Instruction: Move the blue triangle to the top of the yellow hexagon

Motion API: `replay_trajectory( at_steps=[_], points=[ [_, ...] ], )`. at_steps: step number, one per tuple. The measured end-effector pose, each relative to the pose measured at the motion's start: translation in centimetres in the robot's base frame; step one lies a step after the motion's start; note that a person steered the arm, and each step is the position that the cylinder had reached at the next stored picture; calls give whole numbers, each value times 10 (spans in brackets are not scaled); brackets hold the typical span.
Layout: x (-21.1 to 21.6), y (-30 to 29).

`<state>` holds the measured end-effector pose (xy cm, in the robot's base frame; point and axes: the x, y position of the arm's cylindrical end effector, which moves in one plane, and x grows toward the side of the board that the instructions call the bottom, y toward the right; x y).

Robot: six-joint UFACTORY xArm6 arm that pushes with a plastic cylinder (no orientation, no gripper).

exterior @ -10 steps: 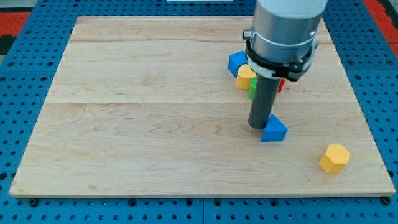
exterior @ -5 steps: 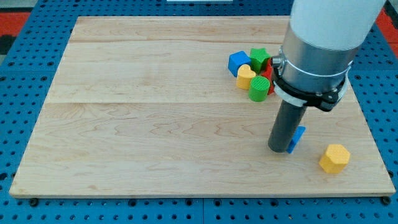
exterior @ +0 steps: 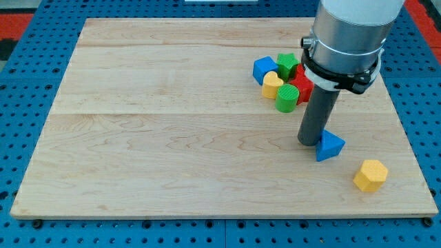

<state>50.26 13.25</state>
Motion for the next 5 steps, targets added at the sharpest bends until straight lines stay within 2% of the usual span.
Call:
replay_trajectory(
  at_steps=[2,5],
  points=[
    [15,2],
    [5,35]
  ],
)
